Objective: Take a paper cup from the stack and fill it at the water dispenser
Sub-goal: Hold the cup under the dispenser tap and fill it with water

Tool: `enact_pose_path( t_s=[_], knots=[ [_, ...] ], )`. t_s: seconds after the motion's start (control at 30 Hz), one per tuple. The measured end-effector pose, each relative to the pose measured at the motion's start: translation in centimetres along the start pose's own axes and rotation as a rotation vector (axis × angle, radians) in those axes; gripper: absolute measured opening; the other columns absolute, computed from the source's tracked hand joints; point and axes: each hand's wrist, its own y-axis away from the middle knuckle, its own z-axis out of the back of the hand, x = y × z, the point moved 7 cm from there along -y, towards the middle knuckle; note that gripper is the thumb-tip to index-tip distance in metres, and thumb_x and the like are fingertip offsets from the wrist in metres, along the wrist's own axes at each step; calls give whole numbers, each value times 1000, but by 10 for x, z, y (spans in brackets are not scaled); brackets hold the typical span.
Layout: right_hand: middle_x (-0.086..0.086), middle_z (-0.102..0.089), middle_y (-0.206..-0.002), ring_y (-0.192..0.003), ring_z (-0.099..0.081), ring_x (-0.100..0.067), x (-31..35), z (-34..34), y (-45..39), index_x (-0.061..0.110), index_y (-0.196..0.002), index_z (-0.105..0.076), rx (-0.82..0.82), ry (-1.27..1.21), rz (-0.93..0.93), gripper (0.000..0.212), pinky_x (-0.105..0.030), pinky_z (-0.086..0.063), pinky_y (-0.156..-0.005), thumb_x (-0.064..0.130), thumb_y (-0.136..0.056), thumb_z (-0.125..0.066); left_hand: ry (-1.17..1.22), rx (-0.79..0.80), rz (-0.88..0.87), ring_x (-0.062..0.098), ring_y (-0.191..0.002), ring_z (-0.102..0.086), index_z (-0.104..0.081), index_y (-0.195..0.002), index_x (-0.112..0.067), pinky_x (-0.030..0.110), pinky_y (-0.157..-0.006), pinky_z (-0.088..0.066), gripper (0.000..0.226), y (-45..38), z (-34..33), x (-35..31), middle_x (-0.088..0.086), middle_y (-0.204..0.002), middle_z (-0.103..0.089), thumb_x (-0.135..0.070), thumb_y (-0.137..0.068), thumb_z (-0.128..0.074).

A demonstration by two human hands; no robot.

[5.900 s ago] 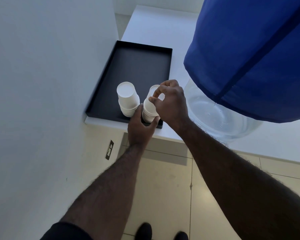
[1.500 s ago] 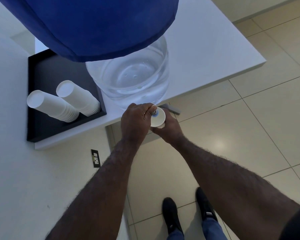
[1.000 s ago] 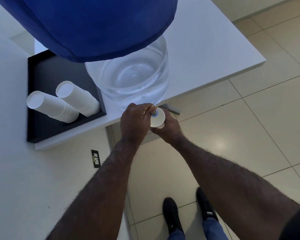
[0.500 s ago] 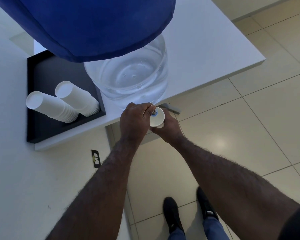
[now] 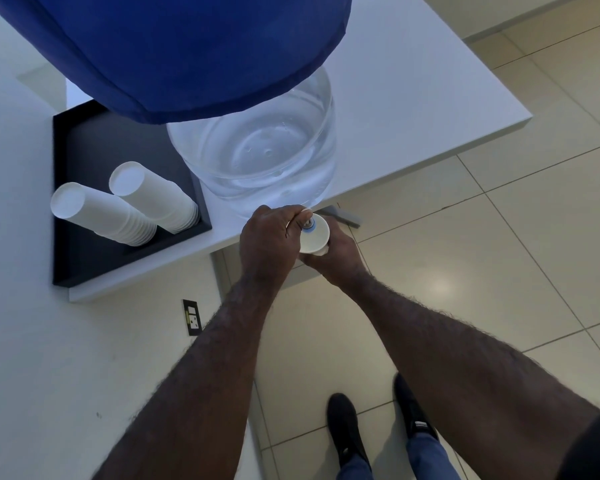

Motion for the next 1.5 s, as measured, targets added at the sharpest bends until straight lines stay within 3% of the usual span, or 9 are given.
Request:
enact_pose_path(
  t_s=[0.13, 0.4, 0.67, 0.8, 0.93, 1.1, 1.2, 1.5],
  knots=[
    [16, -61, -105, -94, -59, -6, -3, 0, 0, 25, -120, -55, -7, -16, -13, 61, -17, -47, -77, 25, -68, -85, 5, 2, 11, 29, -80, -66, -76, -105, -10, 30, -67, -48, 22, 1, -1, 0, 11, -91, -78, -26, -92, -66],
    [9, -64, -108, -93, -58, -7, -3, -1, 0, 22, -120, -55, -5, -8, 6, 60, -12, -43, -74, 25, -68, -85, 5, -9, -6, 27, -81, -66, -75, -106, -9, 27, -68, -46, 23, 0, 0, 1, 11, -94, -78, -25, -93, -67],
    [20, -59, -103, -89, -58, 1, -5, -3, -1, 30, -119, -53, -7, -8, -3, 61, -12, -45, -75, 29, -67, -85, -8, -14, -2, 27, -81, -66, -76, -106, -10, 23, -68, -41, 23, 1, 0, 2, 10, -93, -78, -26, -92, -67],
    [16, -60, -105, -92, -57, -3, -4, -2, -1, 25, -120, -54, -12, -9, 12, 60, -12, -44, -75, 29, -68, -85, -21, -5, -22, 26, -77, -65, -76, -105, -9, 25, -65, -43, 22, 2, -1, 1, 10, -88, -78, -24, -93, -66],
    [4, -67, -110, -93, -59, -8, -3, 0, 0, 21, -120, -56, -26, -15, 28, 60, -8, -40, -73, 26, -68, -86, -80, -33, -160, 27, -69, -62, -77, -99, -6, 34, -57, -53, 14, 8, 0, -8, 10, -76, -75, -14, -91, -68],
    [11, -66, -106, -90, -61, 2, -6, 1, 3, 27, -118, -56, -9, -41, -3, 58, -3, -41, -70, 26, -69, -86, -192, -37, -419, 32, -78, -67, -74, -106, -3, 39, -65, -59, 19, 32, -10, -13, 11, -107, -76, -10, -88, -71],
    [15, -64, -104, -90, -59, 7, -7, 0, 6, 30, -118, -55, -9, -43, -10, 59, -1, -41, -69, 26, -68, -86, -202, -41, -418, 34, -83, -69, -73, -111, -5, 42, -68, -60, 23, 41, -14, -7, 9, -118, -73, -7, -88, -71],
    [13, -64, -104, -89, -60, 4, -7, 1, 10, 29, -119, -55, -13, -34, 1, 58, -1, -41, -69, 30, -69, -84, -186, -52, -372, 32, -87, -68, -72, -115, -6, 41, -73, -59, 27, 45, -14, -5, 7, -122, -71, -9, -88, -71]
  ],
)
